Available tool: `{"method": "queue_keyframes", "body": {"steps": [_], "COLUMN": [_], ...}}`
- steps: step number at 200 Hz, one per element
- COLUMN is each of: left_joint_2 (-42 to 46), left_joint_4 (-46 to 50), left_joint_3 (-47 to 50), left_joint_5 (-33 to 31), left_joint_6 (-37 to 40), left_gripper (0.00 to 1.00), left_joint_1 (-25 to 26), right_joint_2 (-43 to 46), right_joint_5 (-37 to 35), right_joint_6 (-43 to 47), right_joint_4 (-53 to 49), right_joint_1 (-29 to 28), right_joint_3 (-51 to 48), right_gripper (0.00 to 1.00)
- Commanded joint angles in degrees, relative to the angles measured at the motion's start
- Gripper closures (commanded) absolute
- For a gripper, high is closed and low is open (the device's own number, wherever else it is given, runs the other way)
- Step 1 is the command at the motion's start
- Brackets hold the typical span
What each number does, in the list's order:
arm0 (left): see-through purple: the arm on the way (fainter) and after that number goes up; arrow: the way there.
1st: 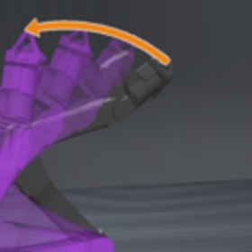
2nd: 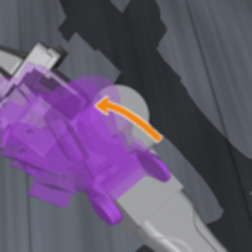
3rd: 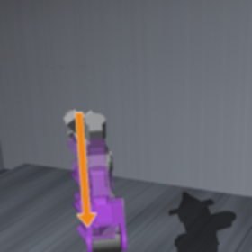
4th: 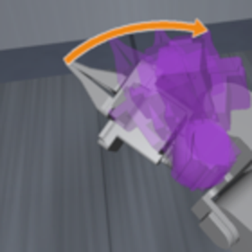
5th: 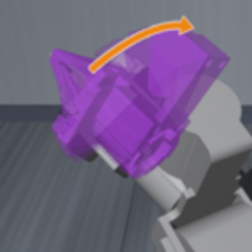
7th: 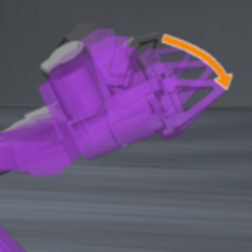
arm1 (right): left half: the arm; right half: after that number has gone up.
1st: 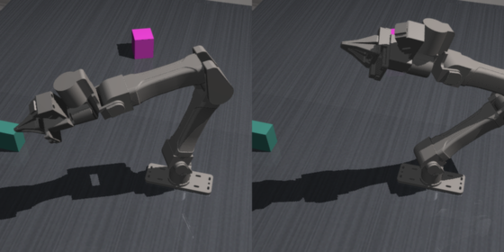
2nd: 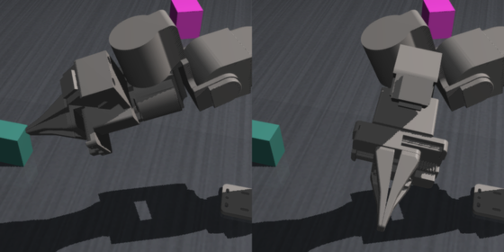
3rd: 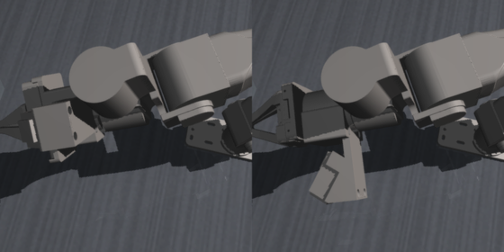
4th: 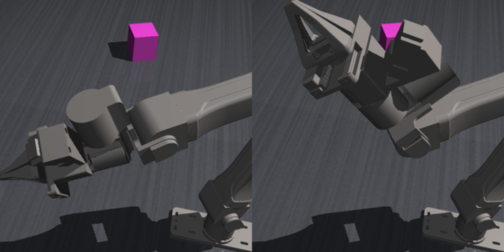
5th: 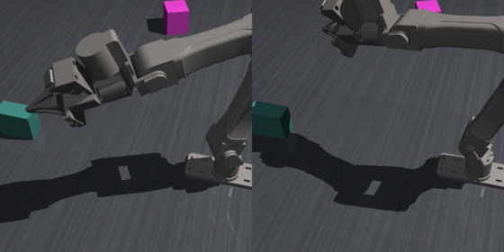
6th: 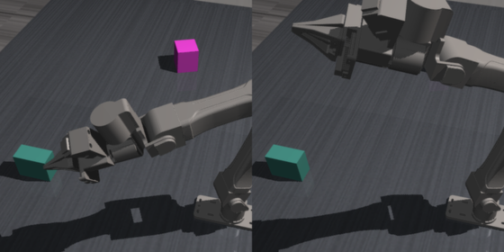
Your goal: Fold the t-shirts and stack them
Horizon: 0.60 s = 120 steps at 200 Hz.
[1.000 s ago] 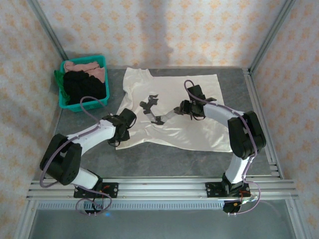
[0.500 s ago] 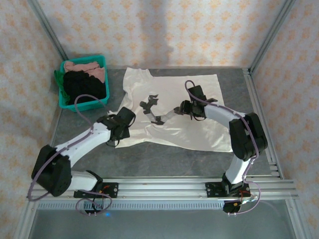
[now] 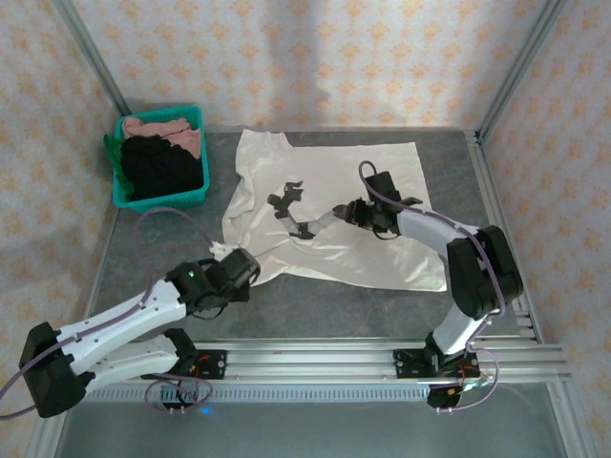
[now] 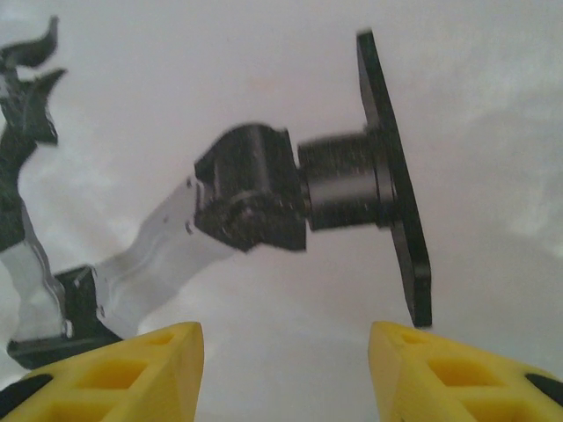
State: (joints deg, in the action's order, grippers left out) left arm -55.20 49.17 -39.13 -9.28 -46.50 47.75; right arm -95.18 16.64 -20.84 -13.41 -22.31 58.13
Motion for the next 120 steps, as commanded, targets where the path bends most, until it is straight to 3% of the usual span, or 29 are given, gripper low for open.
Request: {"method": "queue_keyframes", "body": {"steps": [1, 37, 62, 77, 106, 120], "left_joint_2": [0.1, -4.4, -1.4, 2.6, 9.8, 11.3], "left_joint_4": [-5.9, -10.1, -14.5, -15.7, -16.1, -15.9], "left_joint_3": [2.9, 2.3, 4.7, 6.5, 6.9, 6.3], "left_joint_5": [1.1, 0.8, 3.4, 3.9, 0.3, -5.1], "left_joint_6": [-2.2, -1.2, 0.3, 0.5, 1.5, 1.1], "left_gripper": [1.00, 1.00, 0.99, 0.88, 0.47, 0.39], "left_joint_1": [5.1, 12.4, 13.5, 13.5, 13.4, 12.7], "right_joint_2": [3.4, 7.8, 11.5, 12.3, 5.7, 1.1], "right_joint_5": [1.6, -0.4, -1.2, -3.5, -1.2, -1.5], "right_joint_6": [-1.8, -3.8, -5.3, -4.0, -0.6, 0.2], "right_joint_4": [2.0, 1.6, 2.0, 2.6, 6.7, 7.8], "right_joint_1": [-1.3, -2.7, -4.7, -10.0, -18.1, -21.4], "right_joint_3": [-4.2, -11.0, -13.0, -11.2, -5.2, -1.8], "right_gripper": [0.48, 0.49, 0.50, 0.50, 0.49, 0.49]}}
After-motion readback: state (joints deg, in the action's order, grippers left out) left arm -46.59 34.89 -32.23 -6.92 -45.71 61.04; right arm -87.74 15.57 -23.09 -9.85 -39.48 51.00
